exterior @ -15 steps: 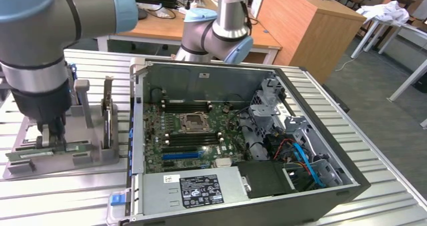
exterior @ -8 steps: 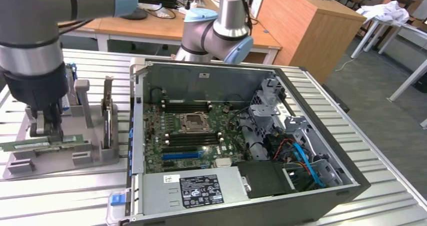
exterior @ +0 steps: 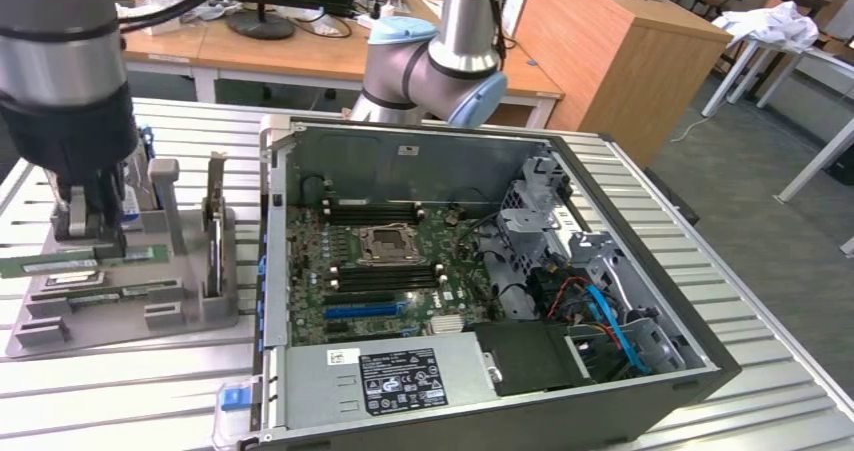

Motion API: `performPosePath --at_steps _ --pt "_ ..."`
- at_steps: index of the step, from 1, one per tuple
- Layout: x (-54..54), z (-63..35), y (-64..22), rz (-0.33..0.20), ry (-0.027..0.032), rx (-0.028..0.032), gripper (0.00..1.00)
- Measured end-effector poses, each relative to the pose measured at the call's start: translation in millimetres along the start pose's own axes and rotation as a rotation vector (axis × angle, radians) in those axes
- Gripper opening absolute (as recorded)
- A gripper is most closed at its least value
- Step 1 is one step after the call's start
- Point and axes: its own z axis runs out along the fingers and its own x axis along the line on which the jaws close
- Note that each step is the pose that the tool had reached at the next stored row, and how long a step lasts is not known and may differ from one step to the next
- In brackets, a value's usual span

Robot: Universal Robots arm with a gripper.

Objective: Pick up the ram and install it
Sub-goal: 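Pick up the ram and move it above insertion slot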

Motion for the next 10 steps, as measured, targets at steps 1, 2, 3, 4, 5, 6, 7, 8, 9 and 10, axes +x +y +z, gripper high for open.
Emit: performPosePath --at_steps 1,2,3,4,5,6,7,8,9,10 --pt "0.1 -4.5 -1.9 0.000 -0.0001 0.0000 0.12" --pt "0.3 -9.2 -4.0 0.000 -0.0004 0.0000 0.12" --pt "0.5 -13.8 -6.3 0.000 -0.0007 0.0001 0.12" --pt "0.7 -18.7 -8.9 0.000 -0.0012 0.0002 0.12" --pt "0.9 -23.3 -11.4 0.000 -0.0018 0.0002 0.12" --pt "1.1 -28.0 -14.2 0.000 -0.0024 0.0003 0.12" --pt "1.4 -32.6 -17.1 0.000 -0.0031 0.0004 0.12" --pt "1.6 -37.2 -20.2 0.000 -0.0040 0.0005 0.12" --pt "1.9 -41.9 -23.3 0.000 -0.0050 0.0005 0.12" --pt "2.2 -46.5 -26.6 0.000 -0.0062 0.0007 0.12"
